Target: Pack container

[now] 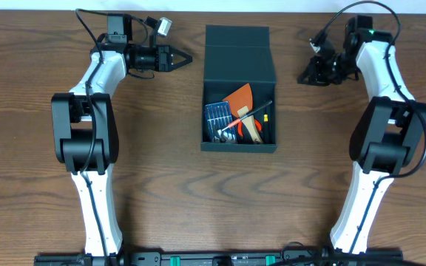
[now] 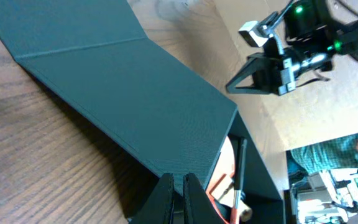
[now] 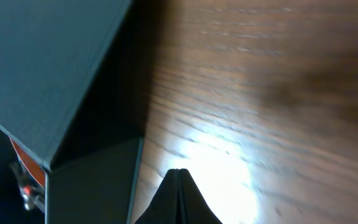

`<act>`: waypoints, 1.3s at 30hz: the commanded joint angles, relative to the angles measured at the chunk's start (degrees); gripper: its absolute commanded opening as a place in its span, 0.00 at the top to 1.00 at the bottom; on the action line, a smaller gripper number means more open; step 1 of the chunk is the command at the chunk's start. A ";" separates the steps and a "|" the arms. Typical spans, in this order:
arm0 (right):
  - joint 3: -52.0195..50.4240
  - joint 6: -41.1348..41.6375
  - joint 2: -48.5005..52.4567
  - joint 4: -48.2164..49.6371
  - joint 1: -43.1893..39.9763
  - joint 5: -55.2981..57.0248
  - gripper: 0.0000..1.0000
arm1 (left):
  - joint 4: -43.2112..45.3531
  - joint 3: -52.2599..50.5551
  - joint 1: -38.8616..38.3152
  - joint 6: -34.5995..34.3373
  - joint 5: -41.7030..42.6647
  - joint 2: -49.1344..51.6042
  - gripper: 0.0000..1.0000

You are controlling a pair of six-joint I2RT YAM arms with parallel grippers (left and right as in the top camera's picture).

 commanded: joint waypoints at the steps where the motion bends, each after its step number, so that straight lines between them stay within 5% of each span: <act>1: -0.24 -0.11 2.16 0.66 0.11 -6.40 0.99 | 0.11 0.00 0.42 -1.40 0.79 0.94 0.94; 39: -0.24 6.73 7.82 9.70 0.42 -20.02 0.99 | -0.48 0.00 -0.74 -2.49 -0.70 8.63 0.94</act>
